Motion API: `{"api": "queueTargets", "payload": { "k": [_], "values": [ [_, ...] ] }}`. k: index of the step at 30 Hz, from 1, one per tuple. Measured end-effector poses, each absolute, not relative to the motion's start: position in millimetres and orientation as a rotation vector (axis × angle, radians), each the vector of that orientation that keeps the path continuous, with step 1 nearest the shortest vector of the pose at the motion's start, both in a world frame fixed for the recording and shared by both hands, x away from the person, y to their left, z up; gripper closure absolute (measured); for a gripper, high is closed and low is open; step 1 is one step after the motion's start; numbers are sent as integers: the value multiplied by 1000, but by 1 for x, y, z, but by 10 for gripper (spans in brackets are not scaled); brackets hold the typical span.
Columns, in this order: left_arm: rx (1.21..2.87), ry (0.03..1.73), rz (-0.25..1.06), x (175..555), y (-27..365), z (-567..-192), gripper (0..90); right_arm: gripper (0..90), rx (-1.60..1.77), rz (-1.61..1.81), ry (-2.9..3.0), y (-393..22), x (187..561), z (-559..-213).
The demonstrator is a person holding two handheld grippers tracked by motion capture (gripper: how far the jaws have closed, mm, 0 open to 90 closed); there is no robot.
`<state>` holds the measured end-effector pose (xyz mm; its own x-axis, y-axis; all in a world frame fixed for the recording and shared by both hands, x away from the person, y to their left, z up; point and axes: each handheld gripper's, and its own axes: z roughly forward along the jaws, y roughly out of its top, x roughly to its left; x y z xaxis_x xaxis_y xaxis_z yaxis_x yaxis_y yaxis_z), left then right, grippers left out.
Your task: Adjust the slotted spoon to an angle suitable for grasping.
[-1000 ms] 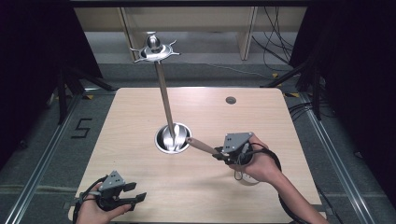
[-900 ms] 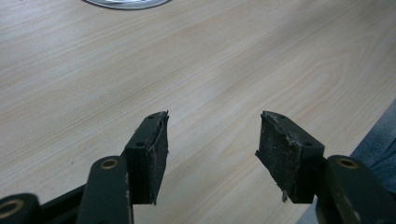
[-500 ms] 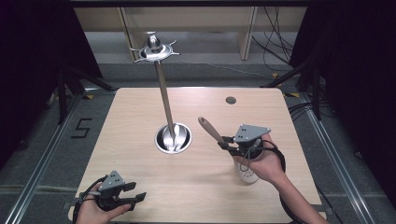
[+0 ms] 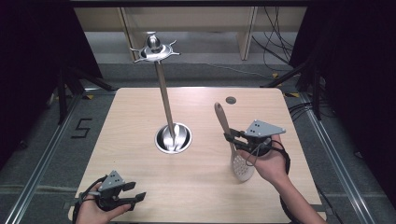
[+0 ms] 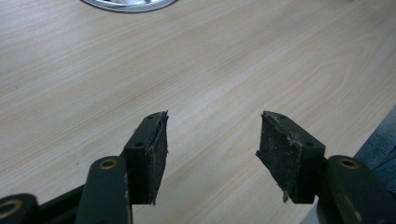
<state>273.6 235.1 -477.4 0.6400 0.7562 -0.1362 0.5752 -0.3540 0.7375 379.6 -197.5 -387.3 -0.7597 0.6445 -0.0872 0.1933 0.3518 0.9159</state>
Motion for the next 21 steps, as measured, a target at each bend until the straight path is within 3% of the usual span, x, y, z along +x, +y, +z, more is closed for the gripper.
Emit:
{"api": "queueTargets", "payload": {
  "k": [21],
  "values": [
    [2055,1037,292,273,235,-477,410,759,752,1483,2047,-196,379,-370]
  ]
}}
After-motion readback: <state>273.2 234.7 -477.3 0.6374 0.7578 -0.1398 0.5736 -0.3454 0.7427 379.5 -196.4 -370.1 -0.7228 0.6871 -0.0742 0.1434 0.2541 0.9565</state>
